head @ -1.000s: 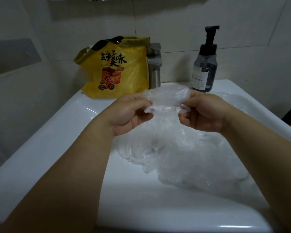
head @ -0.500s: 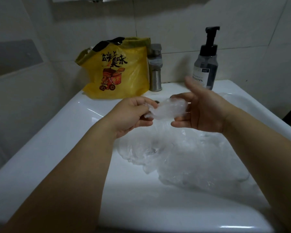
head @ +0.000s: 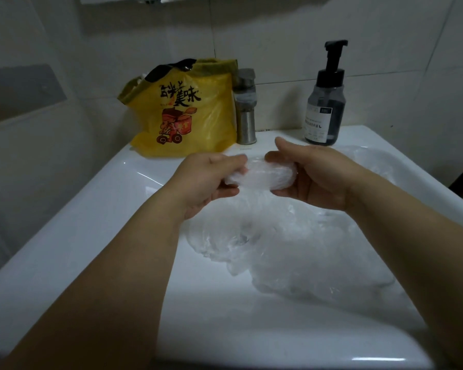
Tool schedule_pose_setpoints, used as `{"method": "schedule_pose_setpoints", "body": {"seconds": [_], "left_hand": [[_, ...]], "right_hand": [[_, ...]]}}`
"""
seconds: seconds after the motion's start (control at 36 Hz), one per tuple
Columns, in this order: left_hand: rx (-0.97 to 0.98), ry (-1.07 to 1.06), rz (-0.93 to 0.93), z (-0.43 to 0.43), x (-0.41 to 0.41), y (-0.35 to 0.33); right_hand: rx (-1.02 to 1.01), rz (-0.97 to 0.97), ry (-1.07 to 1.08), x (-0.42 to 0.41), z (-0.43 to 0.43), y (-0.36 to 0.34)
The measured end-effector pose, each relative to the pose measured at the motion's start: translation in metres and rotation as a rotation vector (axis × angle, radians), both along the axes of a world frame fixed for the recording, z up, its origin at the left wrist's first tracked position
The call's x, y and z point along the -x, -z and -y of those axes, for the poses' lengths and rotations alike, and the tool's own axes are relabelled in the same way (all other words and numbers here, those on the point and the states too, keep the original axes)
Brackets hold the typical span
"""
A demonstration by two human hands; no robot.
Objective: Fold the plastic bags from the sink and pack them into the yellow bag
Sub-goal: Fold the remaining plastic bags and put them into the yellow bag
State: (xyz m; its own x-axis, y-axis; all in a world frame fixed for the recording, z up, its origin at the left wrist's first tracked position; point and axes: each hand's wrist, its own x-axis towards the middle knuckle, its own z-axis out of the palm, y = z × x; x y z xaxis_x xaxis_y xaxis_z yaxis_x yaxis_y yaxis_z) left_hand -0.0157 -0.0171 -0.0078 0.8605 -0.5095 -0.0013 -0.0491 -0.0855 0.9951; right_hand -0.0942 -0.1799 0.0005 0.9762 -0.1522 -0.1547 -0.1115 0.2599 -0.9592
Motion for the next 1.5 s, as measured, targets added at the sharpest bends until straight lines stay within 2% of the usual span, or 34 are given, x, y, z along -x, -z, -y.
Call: {"method": "schedule_pose_setpoints", "body": {"seconds": [0.19, 0.33, 0.47, 0.81, 0.89, 1.08, 1.25, 1.42, 1.5], "left_hand": [[-0.063, 0.025, 0.102, 0.001, -0.001, 0.004], [-0.037, -0.008, 0.119, 0.001, -0.002, 0.004], [-0.051, -0.003, 0.16, -0.001, -0.001, 0.005], [-0.081, -0.015, 0.388, -0.004, -0.001, 0.006], [-0.16, -0.017, 0.48, -0.005, -0.002, 0.008], [-0.279, -0.02, 0.571, -0.009, -0.008, 0.009], [-0.094, 0.119, 0.347, -0.008, 0.0, 0.002], [0.007, 0.125, 0.297, -0.011, -0.002, 0.0], [0.131, 0.052, 0.218, -0.009, -0.006, -0.002]], "right_hand": [[0.185, 0.038, 0.109, -0.003, -0.003, 0.006], [0.295, 0.07, 0.008, -0.001, 0.0, 0.007], [0.678, 0.082, 0.008, -0.002, 0.003, 0.011], [1.059, 0.239, 0.088, 0.0, 0.009, 0.012], [1.138, 0.233, 0.086, 0.001, 0.01, 0.012], [1.143, 0.254, 0.081, 0.0, 0.013, 0.012], [0.91, 0.239, 0.013, -0.001, 0.012, 0.014], [0.957, 0.253, -0.031, 0.003, 0.01, 0.01], [0.896, 0.254, -0.026, 0.004, 0.008, 0.007]]}}
